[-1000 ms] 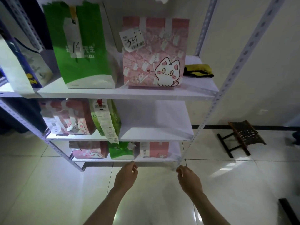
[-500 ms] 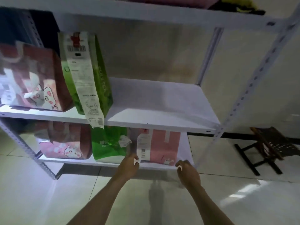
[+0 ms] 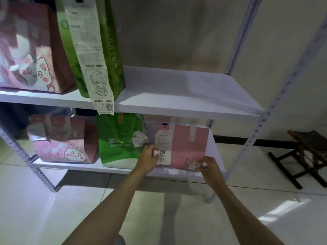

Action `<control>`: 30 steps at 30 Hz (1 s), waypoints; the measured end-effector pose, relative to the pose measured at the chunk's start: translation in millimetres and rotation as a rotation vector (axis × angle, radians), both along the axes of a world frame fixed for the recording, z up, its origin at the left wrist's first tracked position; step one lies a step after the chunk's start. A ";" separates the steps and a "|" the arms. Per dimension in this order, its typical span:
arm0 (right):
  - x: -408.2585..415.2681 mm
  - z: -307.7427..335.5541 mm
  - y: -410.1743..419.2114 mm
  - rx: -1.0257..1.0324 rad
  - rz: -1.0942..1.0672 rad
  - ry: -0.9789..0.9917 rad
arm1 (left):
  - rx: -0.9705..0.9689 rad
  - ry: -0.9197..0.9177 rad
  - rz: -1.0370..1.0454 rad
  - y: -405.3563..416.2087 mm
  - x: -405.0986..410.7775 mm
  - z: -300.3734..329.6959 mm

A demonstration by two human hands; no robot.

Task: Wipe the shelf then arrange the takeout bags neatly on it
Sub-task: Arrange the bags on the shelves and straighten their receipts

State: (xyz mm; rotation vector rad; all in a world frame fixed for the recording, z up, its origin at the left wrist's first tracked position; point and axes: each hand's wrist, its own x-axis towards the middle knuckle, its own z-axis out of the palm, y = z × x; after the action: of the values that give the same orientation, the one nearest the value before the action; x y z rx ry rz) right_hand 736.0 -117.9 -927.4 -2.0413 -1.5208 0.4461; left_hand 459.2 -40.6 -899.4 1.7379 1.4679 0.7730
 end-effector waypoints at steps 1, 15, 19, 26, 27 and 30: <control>-0.5 -0.1 0.2 0.002 -0.010 0.006 | -0.015 -0.043 0.003 1.7 1.2 0.1; -18.0 15.4 -50.6 0.282 -0.158 0.152 | 0.009 -0.257 0.113 -51.6 3.6 7.3; -25.5 21.6 -74.8 0.387 -0.124 0.127 | 0.071 -0.328 0.174 -85.3 -9.4 21.8; -50.0 75.9 -116.8 0.576 -0.086 0.161 | 0.166 -0.548 0.245 -141.2 -34.9 85.4; -53.5 86.8 -121.0 0.614 -0.080 0.167 | 0.181 -0.566 0.246 -146.7 -37.4 97.2; -59.9 124.7 -126.7 0.726 -0.054 0.176 | 0.237 -0.615 0.237 -156.9 -44.7 134.3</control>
State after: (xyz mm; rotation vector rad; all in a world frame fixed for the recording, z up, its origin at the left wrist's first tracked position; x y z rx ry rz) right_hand 676.1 -244.6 -802.7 -1.4262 -1.2677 0.0273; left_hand 414.5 -197.4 -765.1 1.3148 1.1898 1.5014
